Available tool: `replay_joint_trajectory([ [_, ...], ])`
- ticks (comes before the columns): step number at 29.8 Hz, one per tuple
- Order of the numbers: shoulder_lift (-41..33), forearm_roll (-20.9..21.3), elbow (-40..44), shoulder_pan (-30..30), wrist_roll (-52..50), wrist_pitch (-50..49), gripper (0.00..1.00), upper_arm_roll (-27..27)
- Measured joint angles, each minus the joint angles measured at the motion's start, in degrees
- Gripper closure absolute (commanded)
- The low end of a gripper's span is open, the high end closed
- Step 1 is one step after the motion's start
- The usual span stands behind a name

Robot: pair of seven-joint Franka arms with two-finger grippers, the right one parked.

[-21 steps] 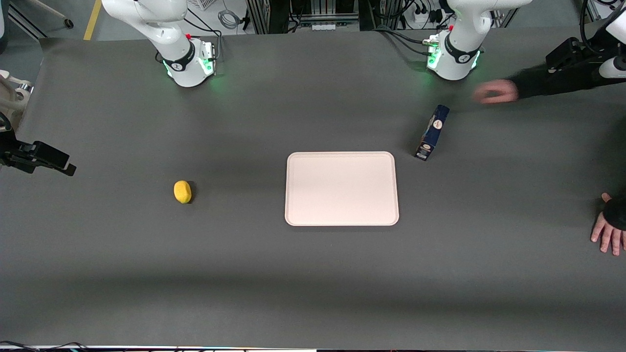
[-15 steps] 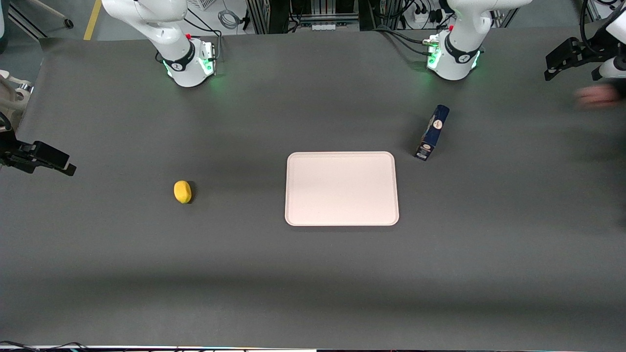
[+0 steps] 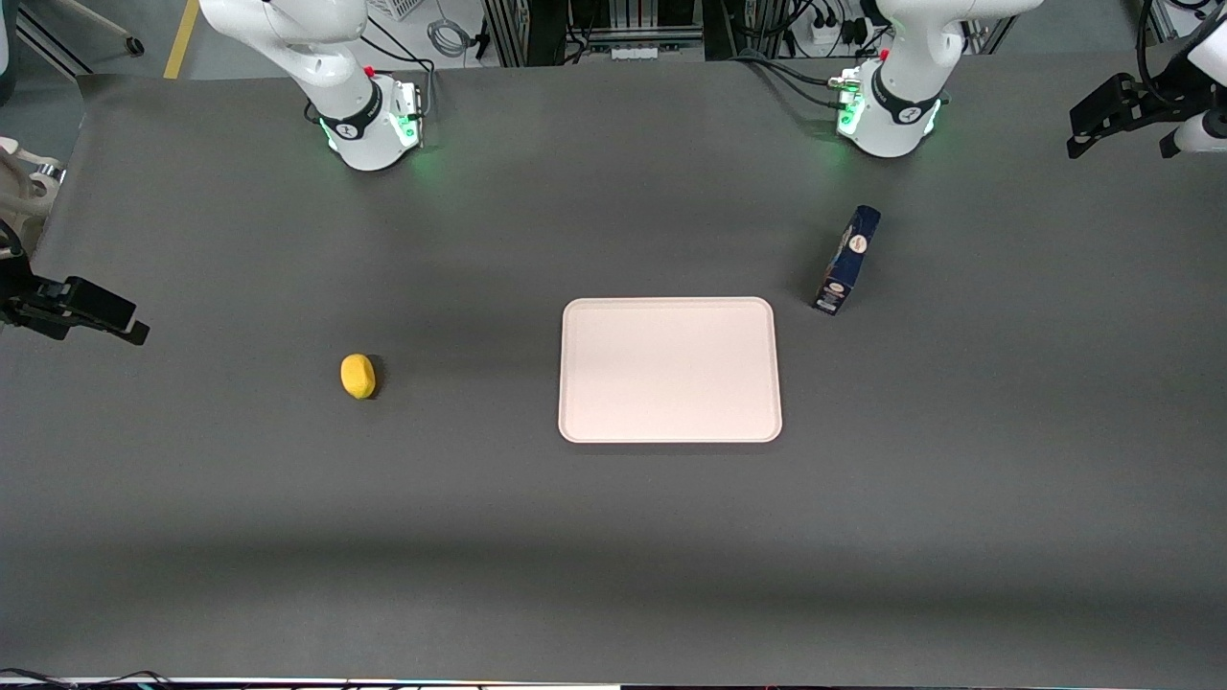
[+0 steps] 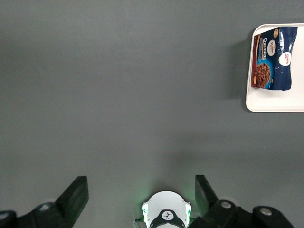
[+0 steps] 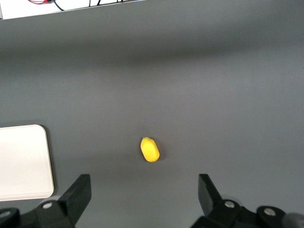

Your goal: Place cookie box on tray

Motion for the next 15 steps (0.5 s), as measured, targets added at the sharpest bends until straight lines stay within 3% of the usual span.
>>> replay_joint_trajectory([
  [9,-6.2,-1.7,1.2,-0.1,0.1,-11.1,0.00,-2.6],
  [15,-13.0,-4.5,-1.8,-0.1,0.1,-12.7,0.00,-4.6],
])
